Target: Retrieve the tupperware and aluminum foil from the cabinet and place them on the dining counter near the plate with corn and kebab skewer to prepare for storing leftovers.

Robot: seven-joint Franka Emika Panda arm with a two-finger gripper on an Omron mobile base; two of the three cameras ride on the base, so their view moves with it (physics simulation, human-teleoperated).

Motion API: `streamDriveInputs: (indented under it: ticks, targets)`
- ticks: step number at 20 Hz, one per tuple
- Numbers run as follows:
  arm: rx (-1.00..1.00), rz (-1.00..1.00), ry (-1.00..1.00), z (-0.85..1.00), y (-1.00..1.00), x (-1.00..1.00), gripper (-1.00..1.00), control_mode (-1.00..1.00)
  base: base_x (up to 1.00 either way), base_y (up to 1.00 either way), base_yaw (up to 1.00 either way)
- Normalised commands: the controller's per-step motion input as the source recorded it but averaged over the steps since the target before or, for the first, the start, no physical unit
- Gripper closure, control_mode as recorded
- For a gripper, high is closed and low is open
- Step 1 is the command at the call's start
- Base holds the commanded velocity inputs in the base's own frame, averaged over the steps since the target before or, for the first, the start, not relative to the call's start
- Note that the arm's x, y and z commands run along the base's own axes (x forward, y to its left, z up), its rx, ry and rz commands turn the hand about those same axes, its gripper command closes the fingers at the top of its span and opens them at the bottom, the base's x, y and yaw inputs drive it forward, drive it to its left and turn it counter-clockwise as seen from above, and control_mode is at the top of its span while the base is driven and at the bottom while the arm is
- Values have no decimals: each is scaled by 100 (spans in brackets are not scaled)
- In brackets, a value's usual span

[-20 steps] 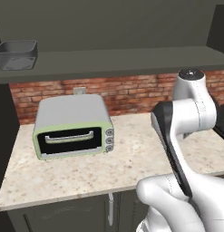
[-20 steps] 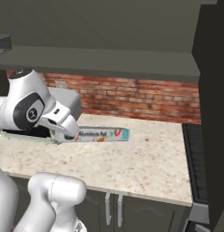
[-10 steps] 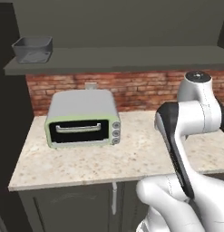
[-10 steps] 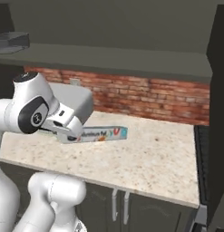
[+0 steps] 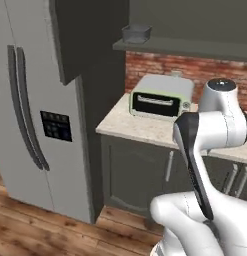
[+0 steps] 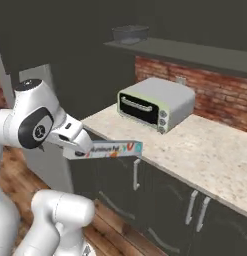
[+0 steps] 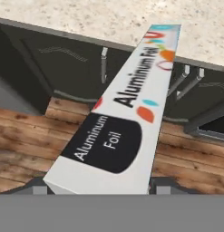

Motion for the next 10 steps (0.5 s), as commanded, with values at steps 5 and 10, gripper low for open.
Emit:
streamDriveInputs:
  ticks: [5,10]
  targets:
    - [0,0,0,0,0,0,100,100,-54,49,94]
    - [0,0,0,0,0,0,100,100,-23,29,100]
